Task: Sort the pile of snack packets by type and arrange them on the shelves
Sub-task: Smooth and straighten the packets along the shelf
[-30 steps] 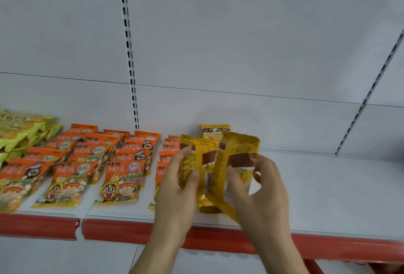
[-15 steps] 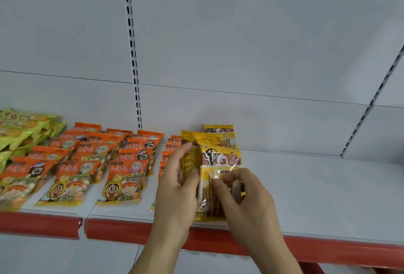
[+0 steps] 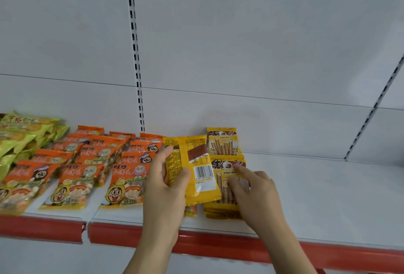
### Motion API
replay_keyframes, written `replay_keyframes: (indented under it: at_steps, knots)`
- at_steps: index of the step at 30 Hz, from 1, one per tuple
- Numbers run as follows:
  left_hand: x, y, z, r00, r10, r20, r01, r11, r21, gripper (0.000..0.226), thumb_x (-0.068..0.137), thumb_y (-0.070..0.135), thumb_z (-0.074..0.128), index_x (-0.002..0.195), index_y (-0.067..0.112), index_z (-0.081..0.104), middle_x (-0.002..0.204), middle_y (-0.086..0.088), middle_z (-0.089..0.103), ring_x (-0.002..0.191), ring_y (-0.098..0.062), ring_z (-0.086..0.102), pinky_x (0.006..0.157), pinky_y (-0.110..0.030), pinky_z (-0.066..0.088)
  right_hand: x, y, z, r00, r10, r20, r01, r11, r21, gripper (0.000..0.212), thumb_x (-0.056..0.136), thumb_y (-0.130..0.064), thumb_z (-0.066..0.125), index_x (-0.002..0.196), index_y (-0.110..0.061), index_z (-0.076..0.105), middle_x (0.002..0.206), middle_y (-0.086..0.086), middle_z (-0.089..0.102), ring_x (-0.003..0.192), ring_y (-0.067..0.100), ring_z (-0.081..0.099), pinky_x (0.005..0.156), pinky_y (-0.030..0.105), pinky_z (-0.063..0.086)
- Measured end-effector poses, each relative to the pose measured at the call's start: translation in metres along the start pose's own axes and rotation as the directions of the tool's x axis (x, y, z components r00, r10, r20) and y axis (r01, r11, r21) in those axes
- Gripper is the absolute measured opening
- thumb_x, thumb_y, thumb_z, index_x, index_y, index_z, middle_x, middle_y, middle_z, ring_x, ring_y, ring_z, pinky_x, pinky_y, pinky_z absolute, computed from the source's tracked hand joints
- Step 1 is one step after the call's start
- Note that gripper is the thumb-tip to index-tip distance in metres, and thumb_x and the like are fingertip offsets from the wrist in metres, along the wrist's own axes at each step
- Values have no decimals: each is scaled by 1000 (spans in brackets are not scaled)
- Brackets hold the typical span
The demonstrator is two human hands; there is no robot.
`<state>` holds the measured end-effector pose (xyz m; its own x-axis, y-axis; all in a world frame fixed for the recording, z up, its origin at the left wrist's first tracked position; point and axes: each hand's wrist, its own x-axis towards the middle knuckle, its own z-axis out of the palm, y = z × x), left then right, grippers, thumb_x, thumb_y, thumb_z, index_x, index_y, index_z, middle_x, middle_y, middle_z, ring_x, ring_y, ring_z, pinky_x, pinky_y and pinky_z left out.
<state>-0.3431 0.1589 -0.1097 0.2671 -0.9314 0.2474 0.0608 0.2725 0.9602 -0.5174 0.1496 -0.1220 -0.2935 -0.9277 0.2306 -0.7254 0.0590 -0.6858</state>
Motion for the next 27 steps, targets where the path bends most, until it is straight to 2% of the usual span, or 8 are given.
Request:
replay_keyframes:
  at_steps: [6,10,14,16,18,22,25,27]
  knots:
    - [-1,-1,1,1000,23,15,-23,1000,6,56,99,13,65,136,53,48,156,26,40,136,14,34,93,-9,34,0,1,-3,994,-78,-78,74,996,-57,34,97,-47,55,127,-35,66,109,-7,46,109,15,42,92,30,40]
    - [-6,4,7,980,192,61,-198,973,120,70,98,15,68,136,64,34,130,33,58,116,18,57,83,-2,47,-21,-16,-17,960,-92,-263,159,956,248,31,94,-53,49,102,-35,73,98,-16,65,95,9,63,74,20,47]
    - [-17,9,28,822,517,237,-567,776,275,46,98,9,66,134,36,61,130,33,61,122,-3,63,97,-23,54,-43,-45,-29,983,-180,25,123,759,639,42,85,-55,50,111,-30,72,96,-13,76,89,-1,70,73,14,53]
    - [-24,6,38,728,576,372,-675,696,243,49,91,8,67,136,25,63,138,31,55,134,-3,53,107,-22,47,-40,-43,-31,992,-126,-8,98,734,672,32,90,-48,55,102,-24,73,90,-8,77,87,5,72,73,19,55]
    - [-24,3,39,702,559,441,-686,698,207,46,93,11,66,138,22,62,141,22,57,137,-2,51,109,-24,46,-31,-34,-33,999,7,-48,29,706,708,25,99,-39,55,94,-22,74,88,-1,77,89,16,73,83,39,59]
    - [-16,-1,30,788,504,355,-607,732,308,38,102,33,58,140,27,55,134,17,58,130,-6,55,101,-20,49,-25,-18,-40,996,80,-39,-25,673,739,25,103,-34,51,95,-23,72,92,5,77,89,27,74,85,59,57]
    - [-17,1,33,878,333,343,-442,840,316,49,100,45,56,148,37,45,130,27,59,124,8,55,89,-8,49,-24,-19,-46,999,44,-26,-11,685,728,20,100,-33,56,100,-25,74,92,2,78,85,21,75,79,52,61]
    - [-21,2,35,917,271,292,-364,867,339,51,97,43,60,145,38,46,122,31,62,116,15,57,84,-7,50,-23,-20,-43,997,38,-70,21,723,691,21,98,-32,61,118,-36,67,94,-6,76,80,9,73,67,35,62]
